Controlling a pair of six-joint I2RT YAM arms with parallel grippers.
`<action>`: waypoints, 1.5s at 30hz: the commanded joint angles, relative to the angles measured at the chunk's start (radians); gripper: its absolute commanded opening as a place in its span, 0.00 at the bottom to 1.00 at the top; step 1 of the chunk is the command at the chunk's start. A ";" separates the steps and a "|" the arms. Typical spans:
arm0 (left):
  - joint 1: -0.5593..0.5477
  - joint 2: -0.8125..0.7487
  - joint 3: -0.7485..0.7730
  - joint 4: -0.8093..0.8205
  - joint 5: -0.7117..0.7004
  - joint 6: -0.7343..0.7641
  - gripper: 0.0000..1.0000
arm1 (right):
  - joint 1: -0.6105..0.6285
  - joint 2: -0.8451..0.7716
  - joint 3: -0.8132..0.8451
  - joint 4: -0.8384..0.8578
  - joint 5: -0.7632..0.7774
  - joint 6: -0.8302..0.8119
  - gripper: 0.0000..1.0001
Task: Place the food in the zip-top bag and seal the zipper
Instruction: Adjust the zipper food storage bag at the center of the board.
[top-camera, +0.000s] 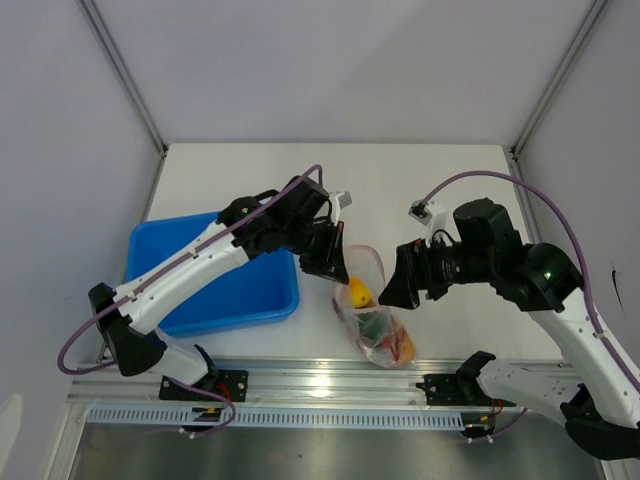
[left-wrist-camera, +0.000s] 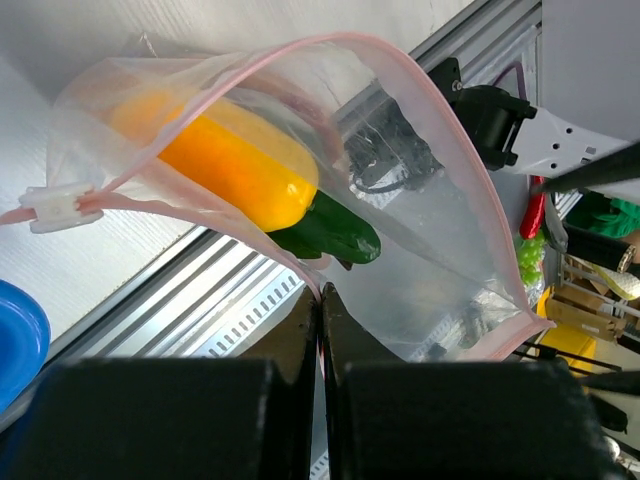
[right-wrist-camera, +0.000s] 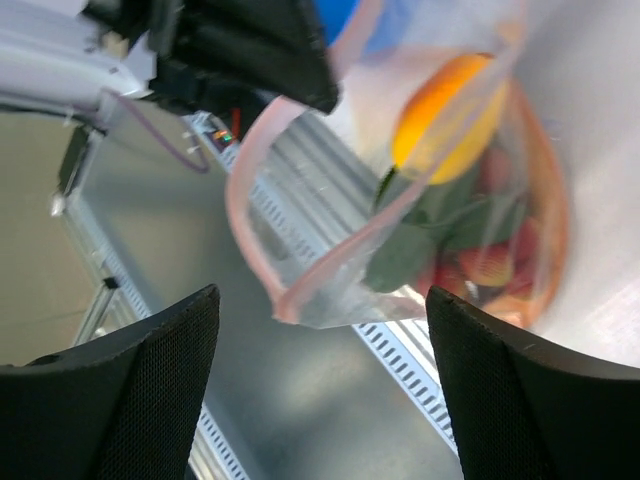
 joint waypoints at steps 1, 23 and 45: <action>0.005 0.017 0.074 -0.017 0.002 -0.012 0.00 | 0.000 -0.026 0.030 0.016 -0.140 -0.028 0.85; 0.020 0.060 0.141 -0.073 0.070 -0.074 0.01 | 0.085 -0.022 -0.077 0.026 -0.076 -0.066 0.59; 0.071 0.023 0.175 -0.162 -0.045 -0.234 0.21 | 0.125 0.023 -0.050 0.087 0.145 -0.055 0.00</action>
